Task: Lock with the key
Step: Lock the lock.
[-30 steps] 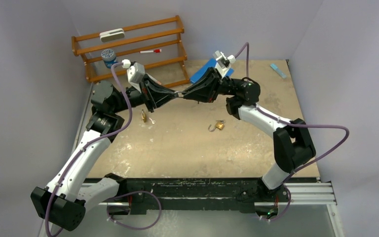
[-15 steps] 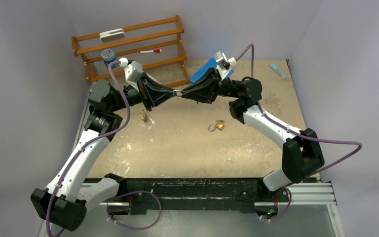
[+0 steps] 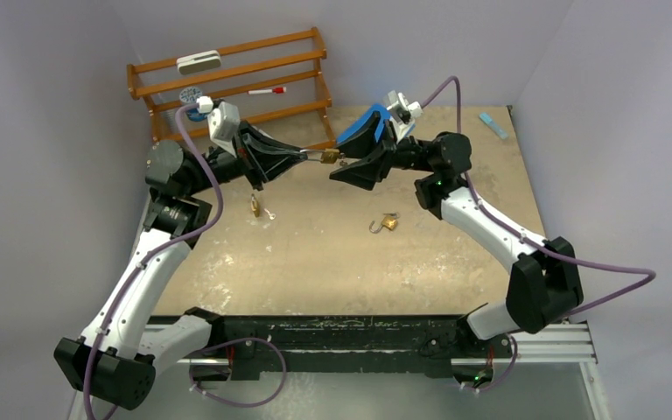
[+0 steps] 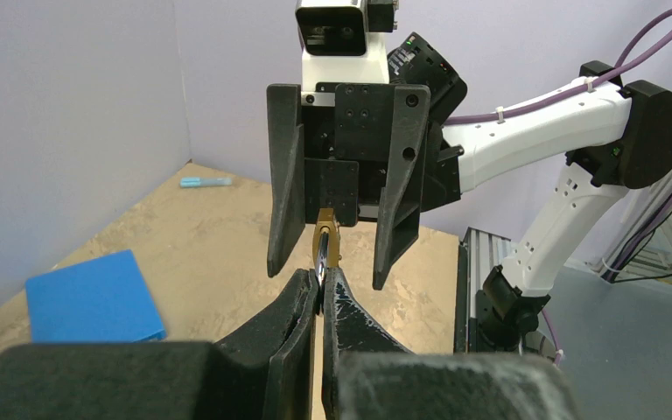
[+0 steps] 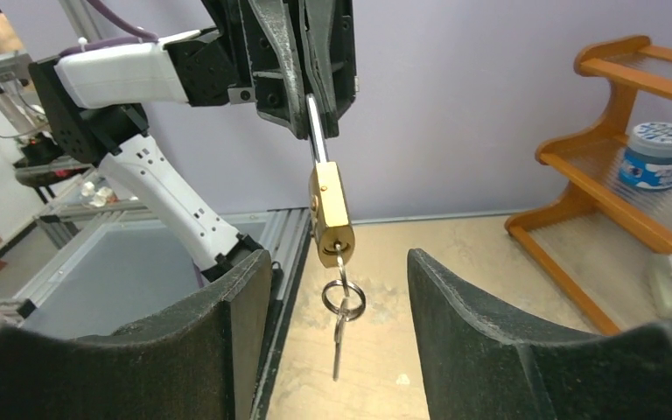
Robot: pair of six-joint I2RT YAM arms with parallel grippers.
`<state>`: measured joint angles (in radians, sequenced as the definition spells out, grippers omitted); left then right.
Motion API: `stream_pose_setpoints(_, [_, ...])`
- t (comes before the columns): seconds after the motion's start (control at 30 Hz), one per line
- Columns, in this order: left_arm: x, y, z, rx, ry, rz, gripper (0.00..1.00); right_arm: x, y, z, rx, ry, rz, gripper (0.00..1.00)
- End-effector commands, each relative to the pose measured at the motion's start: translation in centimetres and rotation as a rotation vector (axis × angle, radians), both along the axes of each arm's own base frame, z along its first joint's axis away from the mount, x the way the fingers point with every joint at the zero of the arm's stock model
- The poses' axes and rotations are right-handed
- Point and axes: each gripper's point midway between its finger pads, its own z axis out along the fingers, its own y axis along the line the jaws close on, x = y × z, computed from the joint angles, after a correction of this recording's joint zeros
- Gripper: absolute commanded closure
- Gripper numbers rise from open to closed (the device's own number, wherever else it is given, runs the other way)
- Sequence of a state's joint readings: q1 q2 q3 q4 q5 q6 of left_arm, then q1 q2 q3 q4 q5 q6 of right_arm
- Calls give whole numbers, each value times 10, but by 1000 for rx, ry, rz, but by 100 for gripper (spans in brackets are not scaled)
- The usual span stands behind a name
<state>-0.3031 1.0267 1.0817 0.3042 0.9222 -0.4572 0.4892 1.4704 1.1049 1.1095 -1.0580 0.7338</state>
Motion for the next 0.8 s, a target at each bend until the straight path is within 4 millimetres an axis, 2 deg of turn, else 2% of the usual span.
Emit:
stream_pose_setpoints(0.0, [-20, 5, 40, -45, -128, -19, 100, -8, -12, 21, 11, -120, -27, 40])
stream_pose_setpoints(0.6, [-19, 8, 39, -20, -135, 3, 100, -7, -15, 13, -10, -103, -29, 46])
stream_pose_setpoints(0.67, [-20, 8, 40, -19, -137, 4, 100, -7, -15, 9, -15, -92, -29, 54])
stream_pose_setpoints(0.77, [-19, 8, 39, -14, -137, 8, 100, -6, -15, 6, -22, -76, -24, 75])
